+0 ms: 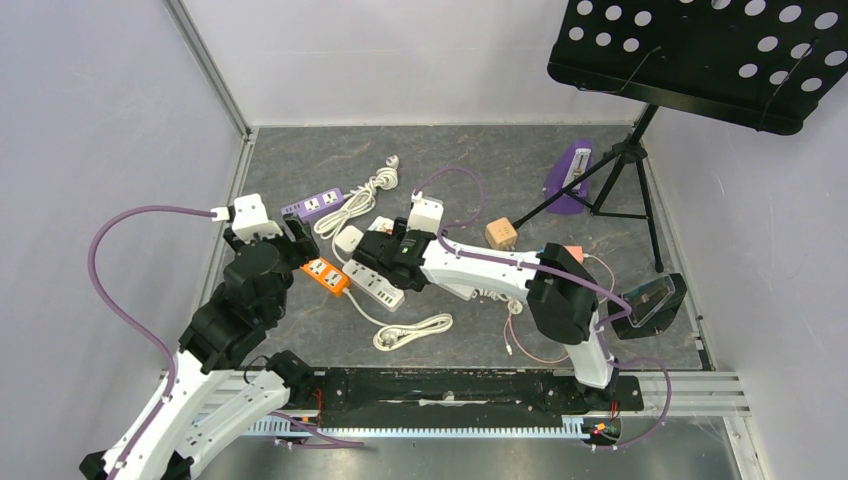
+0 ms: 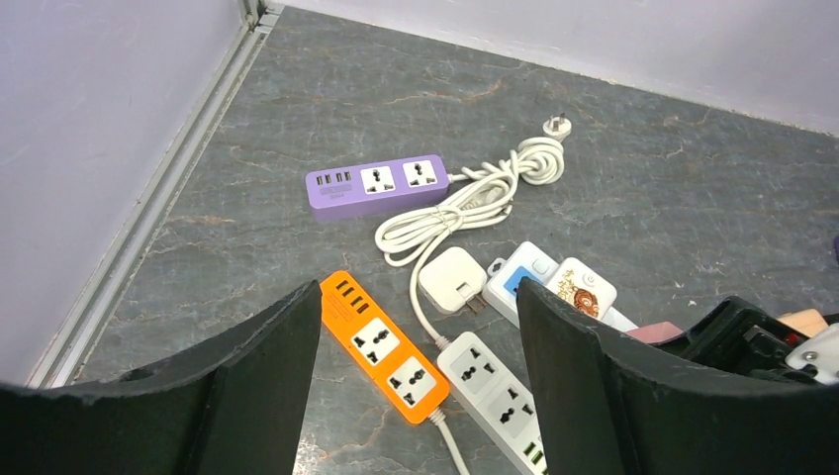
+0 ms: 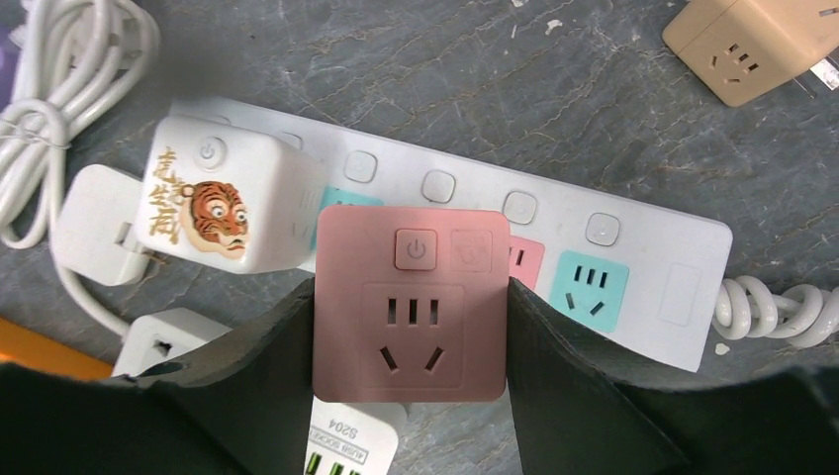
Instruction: Insert the plug
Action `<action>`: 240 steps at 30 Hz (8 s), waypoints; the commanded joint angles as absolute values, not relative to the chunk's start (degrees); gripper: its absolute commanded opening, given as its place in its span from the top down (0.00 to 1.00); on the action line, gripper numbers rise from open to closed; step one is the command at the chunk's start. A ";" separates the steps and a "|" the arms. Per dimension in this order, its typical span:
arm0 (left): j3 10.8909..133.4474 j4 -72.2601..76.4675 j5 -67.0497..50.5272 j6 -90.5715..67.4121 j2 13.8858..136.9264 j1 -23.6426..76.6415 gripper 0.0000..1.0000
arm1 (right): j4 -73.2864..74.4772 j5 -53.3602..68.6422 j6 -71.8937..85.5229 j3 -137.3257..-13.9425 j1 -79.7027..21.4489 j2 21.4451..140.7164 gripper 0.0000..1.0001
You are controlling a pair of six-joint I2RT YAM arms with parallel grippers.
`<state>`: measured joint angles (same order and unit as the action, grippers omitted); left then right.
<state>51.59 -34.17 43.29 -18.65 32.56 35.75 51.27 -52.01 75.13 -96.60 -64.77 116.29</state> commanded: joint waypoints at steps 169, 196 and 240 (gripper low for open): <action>45.38 -20.81 2.43 -25.86 49.39 35.60 0.20 | 13.14 -15.13 -2.23 -63.60 -30.91 99.53 0.02; 50.20 -22.73 -8.18 -27.02 47.05 35.62 0.20 | -13.05 21.14 1.69 -42.02 -29.86 70.83 0.61; 42.62 -11.21 -28.00 -39.95 52.97 35.60 0.42 | -25.40 9.20 -13.90 -41.40 -60.02 66.18 0.58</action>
